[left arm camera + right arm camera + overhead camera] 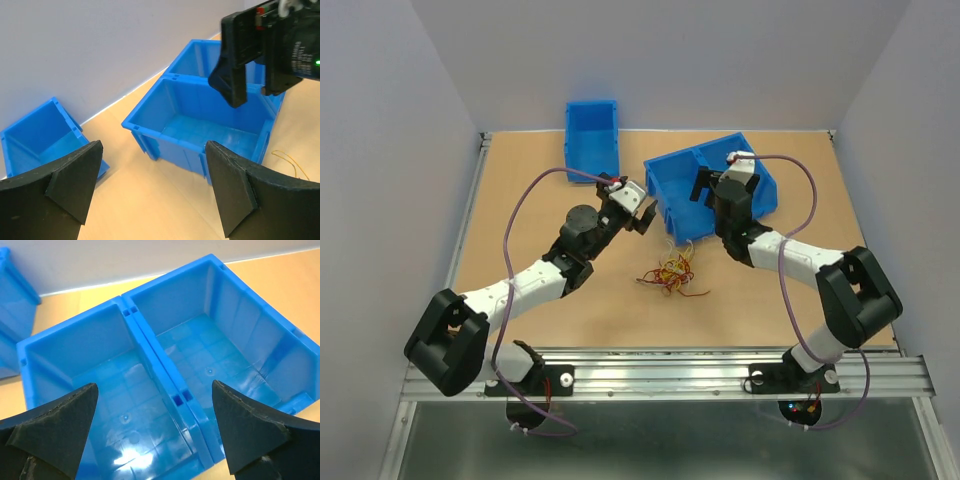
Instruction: Untangle the cables
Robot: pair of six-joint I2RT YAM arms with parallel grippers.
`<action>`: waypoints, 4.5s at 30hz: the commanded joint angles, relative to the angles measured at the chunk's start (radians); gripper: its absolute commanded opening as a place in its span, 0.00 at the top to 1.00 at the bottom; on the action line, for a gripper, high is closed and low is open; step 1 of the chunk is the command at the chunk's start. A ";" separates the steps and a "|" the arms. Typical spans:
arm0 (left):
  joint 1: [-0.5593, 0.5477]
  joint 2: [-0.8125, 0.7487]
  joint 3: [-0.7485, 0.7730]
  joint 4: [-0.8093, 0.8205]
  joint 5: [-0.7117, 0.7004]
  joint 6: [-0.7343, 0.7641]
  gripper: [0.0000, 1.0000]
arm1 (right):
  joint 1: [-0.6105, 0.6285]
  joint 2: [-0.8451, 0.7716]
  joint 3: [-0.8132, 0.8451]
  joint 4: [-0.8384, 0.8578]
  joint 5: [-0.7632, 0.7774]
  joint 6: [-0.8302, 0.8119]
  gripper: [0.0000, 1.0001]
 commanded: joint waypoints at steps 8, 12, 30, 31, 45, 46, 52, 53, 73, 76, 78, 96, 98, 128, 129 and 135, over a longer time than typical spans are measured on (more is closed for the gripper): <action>-0.006 -0.019 0.004 0.049 0.008 0.014 0.05 | -0.003 -0.257 -0.198 0.058 -0.105 0.064 0.00; -0.006 -0.010 0.013 0.040 0.005 0.013 0.05 | -0.006 -0.248 -0.150 -0.099 -0.099 0.044 0.00; -0.023 0.050 0.076 -0.099 0.117 0.083 0.05 | -0.124 0.047 -0.007 -0.130 -0.268 -0.014 0.28; -0.024 0.050 0.076 -0.101 0.113 0.085 0.05 | -0.124 0.061 0.019 -0.124 -0.268 -0.008 0.38; -0.034 0.059 0.084 -0.104 0.098 0.099 0.05 | -0.128 0.348 0.332 -0.044 -0.197 0.017 0.65; -0.034 0.059 0.084 -0.106 0.098 0.099 0.05 | -0.128 0.354 0.342 -0.044 -0.191 0.012 0.56; -0.041 0.053 0.079 -0.115 0.106 0.123 0.04 | -0.128 0.216 0.242 -0.005 -0.242 0.000 0.14; -0.047 0.054 0.081 -0.130 0.118 0.131 0.03 | -0.128 0.185 0.188 0.008 -0.272 -0.002 0.12; -0.222 0.186 0.164 -0.638 0.371 0.497 0.05 | -0.128 -0.540 -0.271 -0.205 -0.200 0.032 0.05; -0.235 0.227 0.194 -0.662 0.351 0.499 0.05 | -0.128 -0.634 -0.309 -0.215 -0.245 0.050 0.05; -0.244 0.275 0.211 -0.667 0.318 0.494 0.06 | -0.128 -0.687 -0.341 -0.216 -0.309 0.057 0.05; -0.078 0.137 0.225 -0.583 0.572 0.341 1.00 | -0.127 -0.734 -0.397 -0.262 -0.693 0.031 0.19; -0.057 0.117 0.225 -0.583 0.609 0.324 1.00 | -0.127 -0.717 -0.403 -0.221 -0.780 0.014 0.19; -0.026 -0.042 0.130 -0.497 0.690 0.307 1.00 | -0.127 -0.510 -0.415 0.118 -0.955 0.112 0.97; -0.026 -0.044 0.129 -0.489 0.683 0.306 1.00 | -0.127 -0.533 -0.423 0.118 -0.903 0.115 0.99; -0.026 -0.101 0.067 -0.335 0.534 0.221 1.00 | -0.127 -0.648 -0.467 0.040 -0.560 0.142 0.99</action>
